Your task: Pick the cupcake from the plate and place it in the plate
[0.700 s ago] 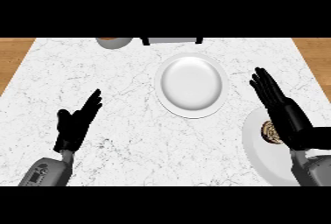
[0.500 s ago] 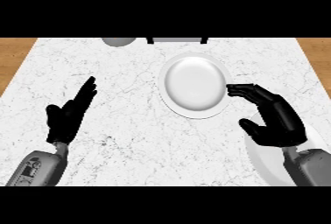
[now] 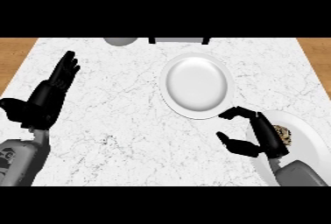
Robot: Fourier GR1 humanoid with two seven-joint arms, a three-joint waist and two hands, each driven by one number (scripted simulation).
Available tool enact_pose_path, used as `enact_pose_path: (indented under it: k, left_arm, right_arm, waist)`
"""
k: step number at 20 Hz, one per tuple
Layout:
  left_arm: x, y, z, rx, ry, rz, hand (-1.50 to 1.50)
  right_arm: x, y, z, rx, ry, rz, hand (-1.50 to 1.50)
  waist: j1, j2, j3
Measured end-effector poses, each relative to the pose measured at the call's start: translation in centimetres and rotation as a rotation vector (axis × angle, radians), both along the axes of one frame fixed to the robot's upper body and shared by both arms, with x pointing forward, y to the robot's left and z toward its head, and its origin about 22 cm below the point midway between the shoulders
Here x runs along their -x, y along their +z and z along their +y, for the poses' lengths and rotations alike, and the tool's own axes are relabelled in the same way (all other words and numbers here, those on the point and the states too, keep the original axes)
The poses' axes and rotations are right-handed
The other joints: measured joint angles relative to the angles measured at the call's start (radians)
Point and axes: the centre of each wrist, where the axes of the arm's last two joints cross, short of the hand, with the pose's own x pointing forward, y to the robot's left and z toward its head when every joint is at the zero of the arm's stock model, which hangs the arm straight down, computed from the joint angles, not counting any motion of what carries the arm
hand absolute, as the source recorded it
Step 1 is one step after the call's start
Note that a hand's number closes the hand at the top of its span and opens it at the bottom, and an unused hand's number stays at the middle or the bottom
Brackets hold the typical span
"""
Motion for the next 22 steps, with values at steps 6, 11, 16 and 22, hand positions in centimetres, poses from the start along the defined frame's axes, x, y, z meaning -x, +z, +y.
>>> enact_pose_path:
  k: [6,11,16,22]
  left_arm:
    - [0.5,1.7,0.4,0.004,0.008,-0.023,0.00]
    - [0.9,2.4,1.1,0.004,0.018,-0.028,0.00]
    - [1.0,2.3,1.0,0.006,0.022,-0.021,0.00]
    - [0.5,2.3,1.0,0.000,0.024,-0.025,0.00]
  right_arm:
    - [2.2,-3.7,-0.2,-0.192,-0.069,-0.112,-1.50]
    - [1.5,-0.5,-1.7,-0.141,-0.102,-0.200,-1.50]
    - [1.3,3.6,-4.8,0.109,-0.140,-0.130,-1.50]
    - [0.8,8.0,-7.1,0.459,-0.165,0.093,-1.50]
  waist:
    - [-0.012,0.003,0.003]
    - [-0.018,0.002,0.001]
    - [-0.025,-0.002,-0.002]
    - [-0.025,0.001,-0.005]
